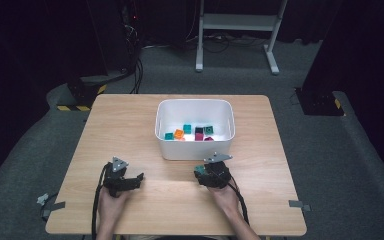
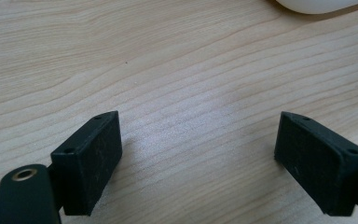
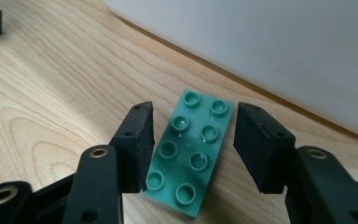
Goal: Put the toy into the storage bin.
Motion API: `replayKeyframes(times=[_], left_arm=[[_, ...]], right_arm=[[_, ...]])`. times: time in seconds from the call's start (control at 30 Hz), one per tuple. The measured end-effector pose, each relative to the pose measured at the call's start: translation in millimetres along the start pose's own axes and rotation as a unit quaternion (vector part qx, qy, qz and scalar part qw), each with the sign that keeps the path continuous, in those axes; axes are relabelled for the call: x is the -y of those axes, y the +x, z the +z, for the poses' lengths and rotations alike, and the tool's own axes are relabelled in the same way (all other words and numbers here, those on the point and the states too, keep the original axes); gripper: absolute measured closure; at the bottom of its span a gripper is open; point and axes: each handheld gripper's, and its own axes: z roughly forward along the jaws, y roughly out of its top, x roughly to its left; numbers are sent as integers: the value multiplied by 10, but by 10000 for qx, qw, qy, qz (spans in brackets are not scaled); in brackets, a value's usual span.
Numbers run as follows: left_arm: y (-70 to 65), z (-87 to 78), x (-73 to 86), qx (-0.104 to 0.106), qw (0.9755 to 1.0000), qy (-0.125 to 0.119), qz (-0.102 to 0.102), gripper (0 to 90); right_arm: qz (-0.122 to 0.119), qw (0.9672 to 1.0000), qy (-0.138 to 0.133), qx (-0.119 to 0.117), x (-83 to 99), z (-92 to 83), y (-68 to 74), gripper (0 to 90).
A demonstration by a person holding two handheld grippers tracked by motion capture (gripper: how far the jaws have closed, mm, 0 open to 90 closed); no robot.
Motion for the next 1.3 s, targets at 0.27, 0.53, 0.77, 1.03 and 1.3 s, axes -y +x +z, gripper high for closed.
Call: replayKeyframes(times=[0.27, 0.53, 0.77, 1.03, 1.3], left_arm=[[0, 0, 0, 0, 10000, 1, 0, 149], [0, 0, 0, 0, 10000, 1, 0, 149], [0, 0, 0, 0, 10000, 1, -1, 150], [0, 0, 0, 1, 10000, 0, -2, 149], [0, 0, 0, 0, 10000, -1, -2, 149]], right_arm=[[-105, 9999, 70, 80, 16, 41, 4, 497], [-268, 9994, 101, 169, 31, 28, 29, 547], [-373, 9991, 85, 187, 47, 16, 18, 585], [-427, 9990, 95, 133, 48, 7, 3, 591], [-443, 9990, 27, 25, 17, -59, 0, 592]])
